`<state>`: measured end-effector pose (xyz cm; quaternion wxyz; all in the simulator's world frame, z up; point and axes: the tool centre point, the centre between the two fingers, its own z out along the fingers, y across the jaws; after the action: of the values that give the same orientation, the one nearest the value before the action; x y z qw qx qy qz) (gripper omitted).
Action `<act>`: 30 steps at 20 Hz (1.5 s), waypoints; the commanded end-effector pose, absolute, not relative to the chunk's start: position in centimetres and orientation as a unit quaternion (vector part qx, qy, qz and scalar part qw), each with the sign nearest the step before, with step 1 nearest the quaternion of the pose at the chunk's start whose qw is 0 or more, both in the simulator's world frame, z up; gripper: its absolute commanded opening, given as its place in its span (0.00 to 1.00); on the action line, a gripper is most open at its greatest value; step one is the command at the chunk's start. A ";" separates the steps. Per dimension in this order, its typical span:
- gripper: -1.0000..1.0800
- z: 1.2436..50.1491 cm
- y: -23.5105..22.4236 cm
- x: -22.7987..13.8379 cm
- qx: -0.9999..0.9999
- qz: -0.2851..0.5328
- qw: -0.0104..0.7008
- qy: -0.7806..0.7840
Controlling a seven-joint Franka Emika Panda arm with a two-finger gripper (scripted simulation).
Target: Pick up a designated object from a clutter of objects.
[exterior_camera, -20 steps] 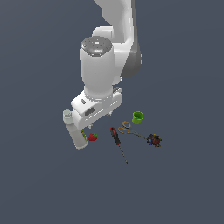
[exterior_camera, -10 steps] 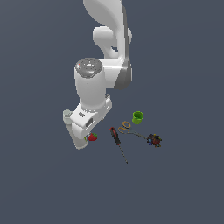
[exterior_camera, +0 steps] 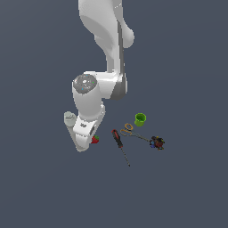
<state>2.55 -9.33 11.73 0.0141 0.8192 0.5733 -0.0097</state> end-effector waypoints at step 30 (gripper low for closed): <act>0.96 3.7 -10.6 1.4 0.743 0.000 0.000 0.670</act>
<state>2.10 -10.51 5.24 0.0071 0.7415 0.6709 0.0051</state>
